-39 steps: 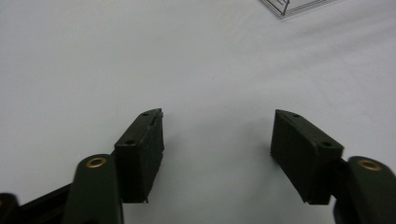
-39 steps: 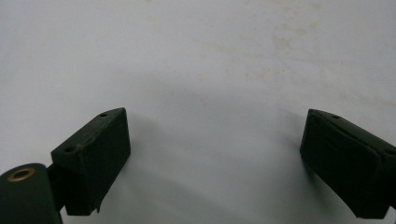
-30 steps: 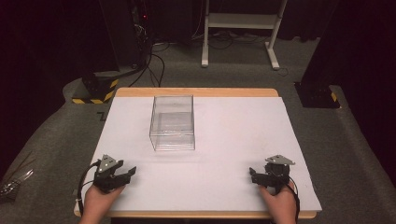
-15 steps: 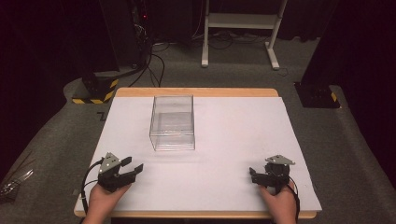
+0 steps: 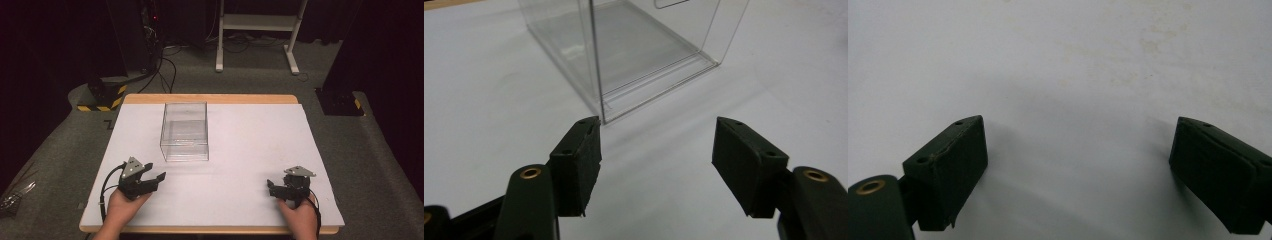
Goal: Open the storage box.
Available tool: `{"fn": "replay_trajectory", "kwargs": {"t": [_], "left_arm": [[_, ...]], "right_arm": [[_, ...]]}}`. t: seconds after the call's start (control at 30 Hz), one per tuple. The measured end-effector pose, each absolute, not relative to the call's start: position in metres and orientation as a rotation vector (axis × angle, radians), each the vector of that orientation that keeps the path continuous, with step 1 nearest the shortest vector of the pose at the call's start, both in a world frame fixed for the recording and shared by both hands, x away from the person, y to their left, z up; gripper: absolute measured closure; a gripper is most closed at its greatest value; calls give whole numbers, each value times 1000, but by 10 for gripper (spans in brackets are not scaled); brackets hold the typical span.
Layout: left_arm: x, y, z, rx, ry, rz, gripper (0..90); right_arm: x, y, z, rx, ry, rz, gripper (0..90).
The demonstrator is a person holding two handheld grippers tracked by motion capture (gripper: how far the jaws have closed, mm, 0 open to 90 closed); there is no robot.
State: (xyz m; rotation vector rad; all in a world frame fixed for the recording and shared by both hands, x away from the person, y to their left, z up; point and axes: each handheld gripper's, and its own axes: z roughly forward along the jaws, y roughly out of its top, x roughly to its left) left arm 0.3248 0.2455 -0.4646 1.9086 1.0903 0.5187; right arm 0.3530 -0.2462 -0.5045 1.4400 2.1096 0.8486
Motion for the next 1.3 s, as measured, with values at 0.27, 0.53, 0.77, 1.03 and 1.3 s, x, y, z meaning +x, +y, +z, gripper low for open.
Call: {"fn": "replay_trajectory", "kwargs": {"t": [0.27,0.53,0.77,1.03,1.3], "left_arm": [[336,234,-459,1885,1074,492,367],[350,221,-456,1877,1045,477,362],[358,215,-459,1850,1042,450,364],[366,206,-453,1871,1021,464,373],[378,205,-455,1845,1030,445,394]], "right_arm": [[353,-246,-504,1445,2109,846,85],[353,-246,-504,1442,2111,846,85],[353,-246,-504,1441,2111,846,85],[353,-246,-504,1441,2111,847,85],[353,-246,-504,1442,2111,847,85]]}}
